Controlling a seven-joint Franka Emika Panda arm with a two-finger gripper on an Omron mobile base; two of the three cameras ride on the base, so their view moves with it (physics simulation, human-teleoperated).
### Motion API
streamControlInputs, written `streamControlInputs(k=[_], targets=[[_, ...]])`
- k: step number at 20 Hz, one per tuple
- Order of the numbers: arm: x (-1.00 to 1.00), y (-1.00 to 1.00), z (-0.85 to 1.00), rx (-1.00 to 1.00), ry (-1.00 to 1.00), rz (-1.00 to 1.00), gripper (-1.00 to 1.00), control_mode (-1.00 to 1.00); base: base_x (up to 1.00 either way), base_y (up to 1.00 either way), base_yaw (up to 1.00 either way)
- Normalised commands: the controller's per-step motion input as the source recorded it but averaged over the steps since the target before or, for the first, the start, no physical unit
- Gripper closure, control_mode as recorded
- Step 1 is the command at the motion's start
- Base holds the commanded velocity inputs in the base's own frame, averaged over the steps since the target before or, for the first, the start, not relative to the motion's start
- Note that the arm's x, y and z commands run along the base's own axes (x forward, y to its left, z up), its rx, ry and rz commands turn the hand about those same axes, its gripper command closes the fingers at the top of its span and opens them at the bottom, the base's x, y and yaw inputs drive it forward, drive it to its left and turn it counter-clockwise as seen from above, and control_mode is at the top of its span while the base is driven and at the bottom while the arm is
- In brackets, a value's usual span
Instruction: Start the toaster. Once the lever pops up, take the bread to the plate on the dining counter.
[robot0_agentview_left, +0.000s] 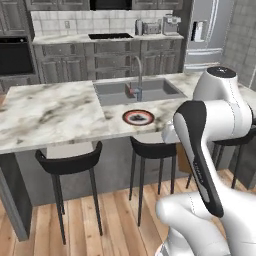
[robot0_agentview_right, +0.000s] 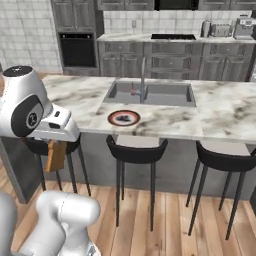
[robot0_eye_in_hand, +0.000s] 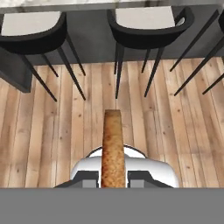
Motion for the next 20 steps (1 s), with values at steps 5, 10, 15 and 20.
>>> streamControlInputs(k=[5,10,15,20], targets=[[0.00,0.00,0.00,0.00,0.00,0.00,1.00,1.00,0.36,0.00,-0.20],[0.00,0.00,0.00,0.00,0.00,0.00,1.00,1.00,0.54,0.00,-0.19],[0.00,0.00,0.00,0.00,0.00,0.00,1.00,1.00,0.60,-0.02,-0.11],[0.00,0.00,0.00,0.00,0.00,0.00,1.00,1.00,0.54,-0.11,0.00]])
